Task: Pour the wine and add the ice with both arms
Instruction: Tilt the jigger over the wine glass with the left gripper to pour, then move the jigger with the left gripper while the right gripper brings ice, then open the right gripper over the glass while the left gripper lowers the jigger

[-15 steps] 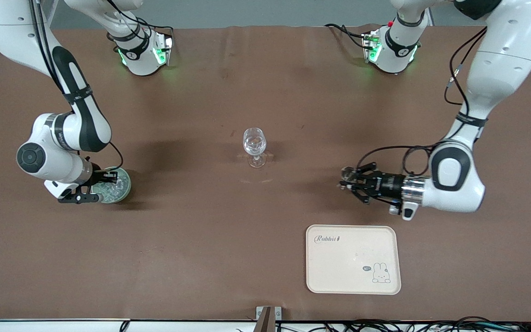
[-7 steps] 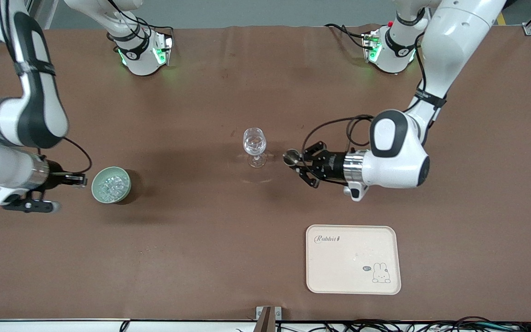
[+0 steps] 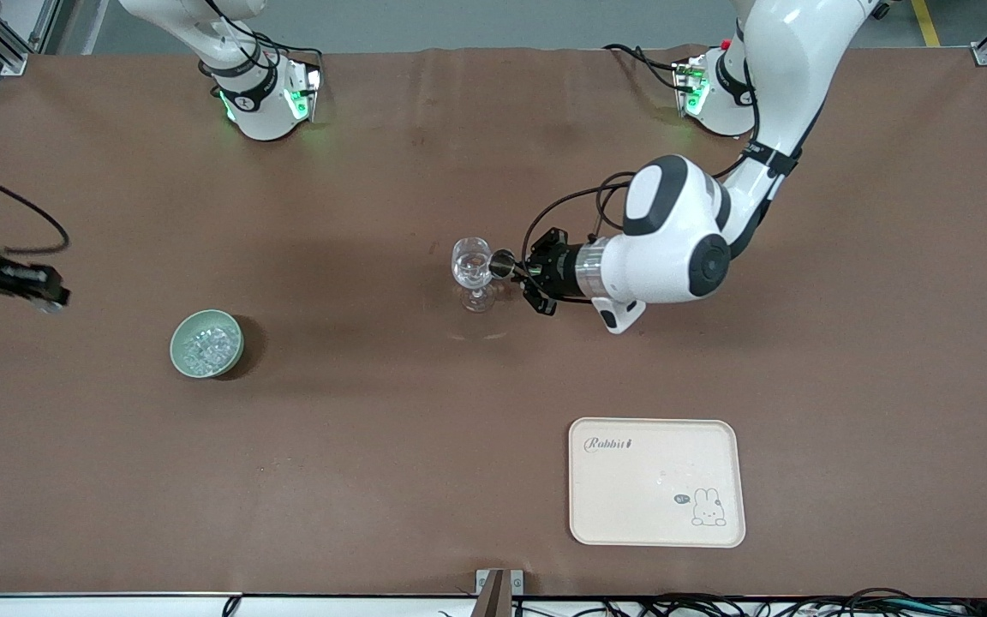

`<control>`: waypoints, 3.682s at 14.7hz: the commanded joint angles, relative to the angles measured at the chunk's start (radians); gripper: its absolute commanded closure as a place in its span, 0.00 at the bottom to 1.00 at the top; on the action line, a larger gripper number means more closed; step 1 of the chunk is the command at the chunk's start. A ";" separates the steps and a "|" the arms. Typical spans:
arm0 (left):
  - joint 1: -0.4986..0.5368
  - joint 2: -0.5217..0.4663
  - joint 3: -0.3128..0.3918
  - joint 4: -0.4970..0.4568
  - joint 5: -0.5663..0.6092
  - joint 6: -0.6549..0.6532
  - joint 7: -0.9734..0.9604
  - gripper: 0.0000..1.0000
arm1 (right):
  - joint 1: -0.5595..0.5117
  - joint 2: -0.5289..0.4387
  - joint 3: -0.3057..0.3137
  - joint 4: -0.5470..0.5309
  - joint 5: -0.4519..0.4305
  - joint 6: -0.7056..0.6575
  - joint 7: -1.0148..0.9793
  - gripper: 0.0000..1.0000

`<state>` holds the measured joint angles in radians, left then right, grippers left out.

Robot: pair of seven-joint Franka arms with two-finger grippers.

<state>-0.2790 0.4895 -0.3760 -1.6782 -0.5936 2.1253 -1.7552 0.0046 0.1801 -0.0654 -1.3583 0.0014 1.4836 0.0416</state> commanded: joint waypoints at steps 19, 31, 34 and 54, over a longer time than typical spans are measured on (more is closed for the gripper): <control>-0.086 -0.017 -0.021 0.020 0.210 0.030 -0.158 1.00 | -0.126 -0.160 0.125 -0.084 -0.001 -0.085 -0.014 1.00; 0.121 0.095 -0.021 0.233 -0.017 0.012 -0.043 1.00 | -0.084 -0.159 0.131 -0.081 0.009 -0.082 0.033 1.00; 0.223 0.179 -0.021 0.310 -0.061 0.012 0.040 1.00 | 0.018 -0.157 0.136 -0.071 0.012 -0.077 0.199 1.00; 0.557 0.569 -0.001 0.377 -0.529 0.041 0.855 1.00 | 0.672 0.248 0.139 -0.047 0.011 0.285 0.977 0.99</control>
<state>0.2787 1.0274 -0.3743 -1.3330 -1.0696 2.1626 -0.9411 0.6606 0.4055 0.0818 -1.4142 0.0098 1.7629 1.0069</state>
